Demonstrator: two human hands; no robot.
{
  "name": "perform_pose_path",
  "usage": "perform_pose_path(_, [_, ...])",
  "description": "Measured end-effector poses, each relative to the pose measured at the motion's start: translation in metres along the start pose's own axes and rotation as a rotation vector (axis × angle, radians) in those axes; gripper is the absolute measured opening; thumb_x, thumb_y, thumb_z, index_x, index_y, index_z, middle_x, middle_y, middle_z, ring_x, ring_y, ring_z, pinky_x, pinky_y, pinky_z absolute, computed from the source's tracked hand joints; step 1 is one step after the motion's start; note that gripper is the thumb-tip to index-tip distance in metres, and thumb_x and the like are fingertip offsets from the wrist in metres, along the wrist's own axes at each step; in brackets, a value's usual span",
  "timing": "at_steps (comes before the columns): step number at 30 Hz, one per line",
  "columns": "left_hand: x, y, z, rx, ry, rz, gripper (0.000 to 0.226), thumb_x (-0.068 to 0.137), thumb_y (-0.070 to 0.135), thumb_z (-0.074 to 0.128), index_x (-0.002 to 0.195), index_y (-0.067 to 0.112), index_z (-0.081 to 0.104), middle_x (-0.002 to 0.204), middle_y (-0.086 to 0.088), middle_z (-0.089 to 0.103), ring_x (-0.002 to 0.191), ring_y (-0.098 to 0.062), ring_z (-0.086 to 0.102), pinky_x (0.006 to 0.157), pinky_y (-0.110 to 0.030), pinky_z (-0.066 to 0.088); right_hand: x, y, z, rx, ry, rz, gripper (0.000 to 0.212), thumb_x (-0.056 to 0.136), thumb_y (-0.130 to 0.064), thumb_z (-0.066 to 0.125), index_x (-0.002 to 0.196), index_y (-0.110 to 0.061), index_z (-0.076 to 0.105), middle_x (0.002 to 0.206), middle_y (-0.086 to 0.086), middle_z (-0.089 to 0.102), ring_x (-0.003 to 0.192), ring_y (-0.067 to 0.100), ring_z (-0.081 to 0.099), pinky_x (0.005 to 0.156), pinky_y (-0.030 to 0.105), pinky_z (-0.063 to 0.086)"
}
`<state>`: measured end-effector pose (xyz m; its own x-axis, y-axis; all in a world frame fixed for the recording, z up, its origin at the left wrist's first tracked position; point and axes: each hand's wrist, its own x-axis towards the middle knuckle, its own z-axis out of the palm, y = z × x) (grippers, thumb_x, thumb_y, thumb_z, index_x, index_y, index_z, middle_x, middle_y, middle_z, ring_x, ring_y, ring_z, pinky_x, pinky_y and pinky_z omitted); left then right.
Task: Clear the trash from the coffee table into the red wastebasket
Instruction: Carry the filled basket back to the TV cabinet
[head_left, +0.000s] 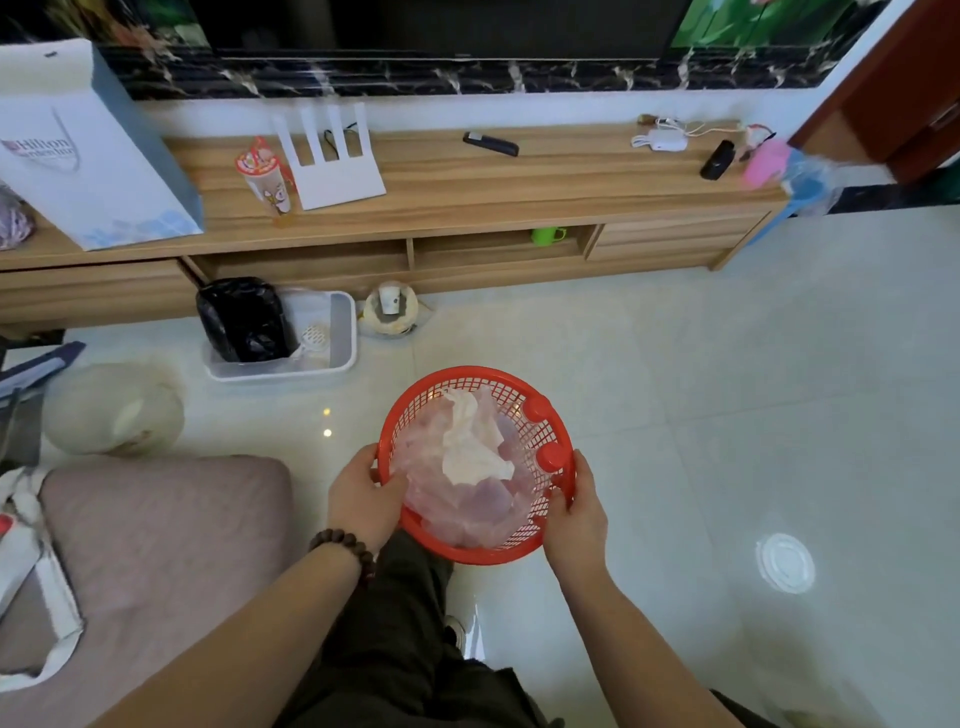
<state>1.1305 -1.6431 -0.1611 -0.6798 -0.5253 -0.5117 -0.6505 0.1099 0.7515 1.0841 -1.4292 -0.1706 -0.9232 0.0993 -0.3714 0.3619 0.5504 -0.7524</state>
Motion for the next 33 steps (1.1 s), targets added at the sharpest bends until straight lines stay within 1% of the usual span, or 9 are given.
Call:
perform_pose_path(2, [0.027, 0.02, 0.01, -0.007, 0.004, -0.005, 0.012, 0.087, 0.031, 0.058, 0.099, 0.029, 0.055, 0.091, 0.001, 0.067, 0.081, -0.024, 0.067, 0.071, -0.044, 0.058, 0.033, -0.014, 0.003, -0.021, -0.005, 0.013, 0.045, 0.099, -0.026, 0.039, 0.143, -0.024, 0.03, 0.134, 0.001, 0.054, 0.107, 0.014, 0.055, 0.091, 0.031, 0.047])
perform_pose_path(6, [0.085, 0.062, 0.027, 0.0, 0.01, 0.008, 0.021, 0.088, 0.032, 0.059, 0.106, 0.024, 0.056, 0.087, 0.005, 0.064, 0.076, -0.018, 0.065, 0.058, -0.03, 0.056, 0.098, -0.047, 0.004, -0.072, -0.013, 0.01, 0.046, 0.099, -0.031, 0.038, 0.143, -0.025, 0.029, 0.135, 0.001, 0.053, 0.113, 0.021, 0.057, 0.091, 0.035, 0.049])
perform_pose_path(10, [0.141, 0.106, 0.043, 0.046, -0.041, 0.0, 0.028, 0.088, 0.042, 0.057, 0.111, 0.026, 0.053, 0.095, 0.005, 0.059, 0.08, -0.019, 0.062, 0.06, -0.026, 0.052, 0.157, -0.08, -0.003, -0.113, -0.016, 0.033, 0.047, 0.098, -0.035, 0.038, 0.144, -0.026, 0.028, 0.136, 0.001, 0.052, 0.114, 0.023, 0.057, 0.092, 0.039, 0.05])
perform_pose_path(15, [0.19, 0.149, 0.062, 0.027, -0.057, -0.015, 0.017, 0.088, 0.04, 0.057, 0.101, 0.031, 0.051, 0.089, 0.005, 0.06, 0.076, -0.015, 0.061, 0.068, -0.037, 0.057, 0.215, -0.109, -0.01, -0.171, -0.017, 0.024, 0.048, 0.097, -0.036, 0.038, 0.143, -0.026, 0.029, 0.138, 0.001, 0.051, 0.115, 0.025, 0.057, 0.092, 0.039, 0.05])
perform_pose_path(18, [0.209, 0.165, 0.072, 0.023, -0.05, -0.045, 0.025, 0.089, 0.037, 0.057, 0.11, 0.024, 0.055, 0.093, 0.004, 0.06, 0.08, -0.019, 0.061, 0.069, -0.037, 0.057, 0.245, -0.118, -0.011, -0.191, -0.025, 0.016, 0.047, 0.096, -0.041, 0.039, 0.14, -0.027, 0.032, 0.135, 0.001, 0.054, 0.111, 0.023, 0.059, 0.09, 0.038, 0.051])
perform_pose_path(21, [0.225, 0.177, 0.086, 0.009, -0.024, -0.098, 0.031, 0.089, 0.035, 0.057, 0.116, 0.019, 0.056, 0.101, -0.003, 0.063, 0.088, -0.025, 0.061, 0.079, -0.043, 0.056, 0.278, -0.122, -0.011, -0.212, -0.049, 0.017, 0.048, 0.095, -0.043, 0.04, 0.14, -0.028, 0.032, 0.135, 0.001, 0.054, 0.112, 0.025, 0.059, 0.092, 0.038, 0.049])
perform_pose_path(26, [0.247, 0.196, 0.123, 0.001, 0.052, -0.18, 0.034, 0.09, 0.034, 0.057, 0.119, 0.017, 0.055, 0.111, -0.008, 0.065, 0.092, -0.026, 0.062, 0.082, -0.041, 0.053, 0.339, -0.122, -0.018, -0.213, -0.133, 0.037, 0.046, 0.098, -0.036, 0.04, 0.142, -0.029, 0.029, 0.139, 0.001, 0.049, 0.121, 0.026, 0.053, 0.098, 0.042, 0.045])
perform_pose_path(30, [0.264, 0.215, 0.168, 0.035, 0.128, -0.247, 0.035, 0.09, 0.037, 0.055, 0.119, 0.016, 0.055, 0.113, -0.008, 0.065, 0.086, -0.02, 0.057, 0.083, -0.04, 0.051, 0.394, -0.121, -0.038, -0.206, -0.208, 0.008, 0.046, 0.097, -0.038, 0.04, 0.14, -0.03, 0.031, 0.138, 0.0, 0.051, 0.119, 0.025, 0.055, 0.098, 0.04, 0.046])
perform_pose_path(33, [0.275, 0.238, 0.211, 0.045, 0.159, -0.294, 0.039, 0.09, 0.038, 0.055, 0.122, 0.015, 0.054, 0.115, -0.01, 0.065, 0.088, -0.022, 0.058, 0.082, -0.041, 0.051, 0.443, -0.115, -0.067, -0.226, -0.284, -0.015, 0.047, 0.096, -0.039, 0.04, 0.141, -0.03, 0.03, 0.137, -0.002, 0.051, 0.118, 0.023, 0.056, 0.096, 0.038, 0.047])
